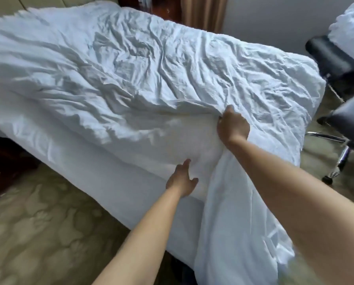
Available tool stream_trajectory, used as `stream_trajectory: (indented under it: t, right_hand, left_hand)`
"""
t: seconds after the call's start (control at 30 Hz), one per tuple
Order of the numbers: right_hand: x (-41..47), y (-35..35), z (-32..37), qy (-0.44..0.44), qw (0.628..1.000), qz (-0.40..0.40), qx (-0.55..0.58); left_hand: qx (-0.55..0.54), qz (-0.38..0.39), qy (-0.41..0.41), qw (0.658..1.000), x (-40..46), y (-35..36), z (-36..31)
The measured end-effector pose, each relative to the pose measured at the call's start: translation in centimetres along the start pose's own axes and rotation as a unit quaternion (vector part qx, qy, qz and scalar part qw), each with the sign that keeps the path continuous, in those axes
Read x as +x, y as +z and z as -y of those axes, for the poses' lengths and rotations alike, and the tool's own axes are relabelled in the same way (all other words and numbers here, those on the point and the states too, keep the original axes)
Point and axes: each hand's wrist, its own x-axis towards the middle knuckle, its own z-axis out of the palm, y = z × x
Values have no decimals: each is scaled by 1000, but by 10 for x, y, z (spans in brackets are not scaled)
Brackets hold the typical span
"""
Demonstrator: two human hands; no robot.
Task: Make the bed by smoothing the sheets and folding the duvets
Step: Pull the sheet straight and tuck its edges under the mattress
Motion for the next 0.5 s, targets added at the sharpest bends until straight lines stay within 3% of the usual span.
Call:
stream_trajectory:
  t: [0.1,0.17,0.33,0.5]
  right_hand:
    - [48,-19,12,5,999,-48,12]
    - [57,-10,0,40,998,-36,21]
    - [27,66,-60,59,988,135,-55]
    - [13,101,-108,12,973,229,-7]
  left_hand:
    - [-81,46,27,995,17,2,-18]
    - [-113,71,19,991,22,11,-26]
    - [-86,122,-4,989,32,56,-28]
    - [-17,83,-41,996,39,85,-36]
